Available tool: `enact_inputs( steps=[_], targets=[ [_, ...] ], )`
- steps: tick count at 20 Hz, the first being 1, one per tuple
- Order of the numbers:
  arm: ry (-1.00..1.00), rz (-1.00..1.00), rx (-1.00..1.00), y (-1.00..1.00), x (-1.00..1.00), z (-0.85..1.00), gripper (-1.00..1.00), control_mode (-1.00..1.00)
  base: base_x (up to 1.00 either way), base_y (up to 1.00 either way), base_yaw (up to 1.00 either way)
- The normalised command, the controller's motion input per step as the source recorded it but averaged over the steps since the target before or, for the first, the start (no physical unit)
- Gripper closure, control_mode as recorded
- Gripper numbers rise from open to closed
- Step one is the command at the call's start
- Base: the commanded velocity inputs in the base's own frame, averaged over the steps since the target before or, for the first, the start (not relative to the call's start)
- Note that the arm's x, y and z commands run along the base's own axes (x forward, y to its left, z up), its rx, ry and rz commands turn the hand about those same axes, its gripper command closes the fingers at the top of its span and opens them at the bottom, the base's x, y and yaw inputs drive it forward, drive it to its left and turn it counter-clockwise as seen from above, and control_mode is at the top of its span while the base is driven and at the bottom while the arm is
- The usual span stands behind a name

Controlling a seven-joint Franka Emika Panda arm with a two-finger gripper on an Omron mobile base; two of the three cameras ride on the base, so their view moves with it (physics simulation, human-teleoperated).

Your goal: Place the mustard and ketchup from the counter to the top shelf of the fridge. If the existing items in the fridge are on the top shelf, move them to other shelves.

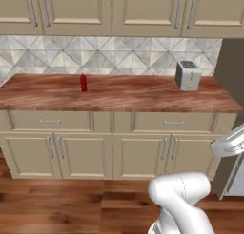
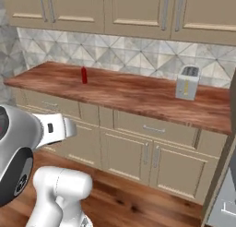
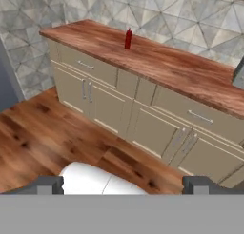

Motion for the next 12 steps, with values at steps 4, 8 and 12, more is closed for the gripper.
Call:
enact_inputs(
  steps=[4,8,12],
  targets=[
    [0.00,0.00,0.00,0.00,0.00,0.00,-1.00,1.00,1.00,1.00,-0.15],
    [0.00,0.00,0.00,0.00,0.00,0.00,-1.00,1.00,1.00,1.00,-0.23],
    [0.00,0.00,0.00,0.00,0.00,0.00,-1.00,1.00,1.00,0.81,-0.29]
  ],
)
